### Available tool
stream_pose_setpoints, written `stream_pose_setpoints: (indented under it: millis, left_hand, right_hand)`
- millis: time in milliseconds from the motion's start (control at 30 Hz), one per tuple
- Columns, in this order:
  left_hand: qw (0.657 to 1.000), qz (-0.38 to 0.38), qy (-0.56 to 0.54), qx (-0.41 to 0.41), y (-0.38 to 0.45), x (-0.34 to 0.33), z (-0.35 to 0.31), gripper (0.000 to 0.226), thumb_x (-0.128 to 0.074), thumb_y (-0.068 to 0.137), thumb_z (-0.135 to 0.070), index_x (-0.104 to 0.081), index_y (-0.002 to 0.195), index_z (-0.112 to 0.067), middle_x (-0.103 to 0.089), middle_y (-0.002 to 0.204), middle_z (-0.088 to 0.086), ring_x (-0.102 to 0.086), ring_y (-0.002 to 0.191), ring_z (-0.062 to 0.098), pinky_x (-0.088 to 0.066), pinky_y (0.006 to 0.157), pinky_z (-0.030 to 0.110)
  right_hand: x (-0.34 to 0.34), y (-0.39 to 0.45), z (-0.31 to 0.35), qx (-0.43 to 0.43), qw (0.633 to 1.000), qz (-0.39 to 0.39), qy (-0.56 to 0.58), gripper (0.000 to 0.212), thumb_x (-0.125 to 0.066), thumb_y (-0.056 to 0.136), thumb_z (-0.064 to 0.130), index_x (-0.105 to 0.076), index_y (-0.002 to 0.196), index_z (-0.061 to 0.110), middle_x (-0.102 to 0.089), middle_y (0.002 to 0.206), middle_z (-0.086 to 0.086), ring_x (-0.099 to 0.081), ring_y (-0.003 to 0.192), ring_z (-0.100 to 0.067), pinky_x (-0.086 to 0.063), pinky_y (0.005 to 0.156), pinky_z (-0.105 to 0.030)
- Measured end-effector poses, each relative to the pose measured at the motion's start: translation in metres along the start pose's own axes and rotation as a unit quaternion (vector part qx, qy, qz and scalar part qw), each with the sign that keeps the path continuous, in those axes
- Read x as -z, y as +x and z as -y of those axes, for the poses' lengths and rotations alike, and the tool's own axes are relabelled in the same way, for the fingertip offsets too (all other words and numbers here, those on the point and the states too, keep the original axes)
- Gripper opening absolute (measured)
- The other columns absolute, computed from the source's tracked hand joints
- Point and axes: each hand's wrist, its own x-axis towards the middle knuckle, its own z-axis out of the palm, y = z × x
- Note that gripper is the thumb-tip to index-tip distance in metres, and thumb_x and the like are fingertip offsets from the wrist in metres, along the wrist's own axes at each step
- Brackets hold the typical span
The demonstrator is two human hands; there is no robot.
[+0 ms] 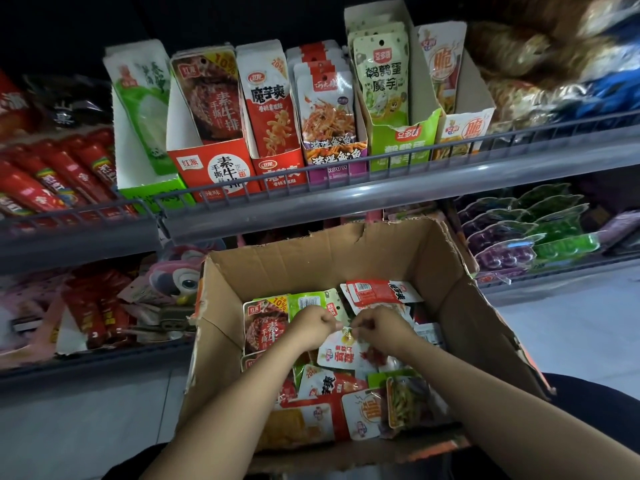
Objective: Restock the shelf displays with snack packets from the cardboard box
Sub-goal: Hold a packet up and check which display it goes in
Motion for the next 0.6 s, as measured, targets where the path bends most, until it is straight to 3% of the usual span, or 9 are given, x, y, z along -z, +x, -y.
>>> stream_pose_setpoints:
  millis: [100,200,300,433,533,600]
  left_hand:
    - [0.998,-0.048,0.015,-0.025,-0.018,0.018,-0.015,0.029,-0.056,0.094,-0.031,-0.05,0.072,-0.013,-0.041,0.063,0.001,-0.042,0.054,0.015,-0.031,0.049,0.023]
    - [0.993,-0.1,-0.022,-0.052,-0.038,0.041,-0.032,0.022,-0.058,0.092,-0.032,-0.065,0.093,-0.012,-0.06,0.077,-0.001,-0.055,0.069,0.012,-0.039,0.06,0.024]
    - [0.984,-0.144,-0.089,-0.055,-0.059,0.063,-0.045,0.024,-0.061,0.09,-0.034,-0.067,0.093,-0.011,-0.068,0.089,0.003,-0.064,0.081,0.017,-0.046,0.07,0.026]
    - [0.965,-0.175,-0.184,-0.065,-0.088,0.083,-0.061,0.029,-0.061,0.089,-0.037,-0.068,0.093,-0.009,-0.068,0.085,0.0,-0.062,0.072,0.009,-0.044,0.06,0.02]
    - [0.944,-0.205,-0.247,-0.071,-0.103,0.091,-0.072,0.023,-0.06,0.091,-0.033,-0.066,0.09,-0.011,-0.068,0.086,0.001,-0.058,0.075,0.009,-0.042,0.061,0.02]
    - [0.935,-0.23,-0.259,-0.074,-0.11,0.093,-0.079,0.02,-0.061,0.09,-0.033,-0.067,0.092,-0.014,-0.07,0.091,0.001,-0.059,0.079,0.011,-0.043,0.063,0.023]
  right_hand:
    - [0.009,-0.006,0.019,0.034,0.998,-0.017,0.041,0.012,-0.063,0.088,0.017,-0.068,0.079,0.023,-0.068,0.082,0.007,-0.06,0.071,-0.004,-0.044,0.06,-0.015]
    - [0.02,-0.013,0.04,0.067,0.995,-0.018,0.074,0.011,-0.063,0.089,0.022,-0.065,0.078,0.021,-0.064,0.08,0.009,-0.055,0.069,0.0,-0.039,0.057,-0.009]
    - [0.032,-0.024,0.063,0.088,0.988,-0.031,0.123,0.009,-0.062,0.09,0.023,-0.062,0.081,0.02,-0.061,0.079,0.009,-0.054,0.069,-0.002,-0.039,0.058,-0.013]
    - [0.048,-0.041,0.087,0.105,0.978,-0.06,0.17,0.011,-0.06,0.091,0.02,-0.061,0.08,0.019,-0.062,0.075,0.004,-0.054,0.061,-0.006,-0.042,0.052,-0.014]
    - [0.06,-0.055,0.097,0.11,0.965,-0.106,0.215,0.016,-0.06,0.092,0.018,-0.058,0.076,0.019,-0.058,0.068,0.004,-0.047,0.044,0.001,-0.037,0.043,-0.012]
    - [0.07,-0.065,0.101,0.117,0.956,-0.133,0.235,0.015,-0.06,0.092,0.019,-0.058,0.077,0.018,-0.057,0.069,0.003,-0.048,0.047,-0.002,-0.039,0.046,-0.014]
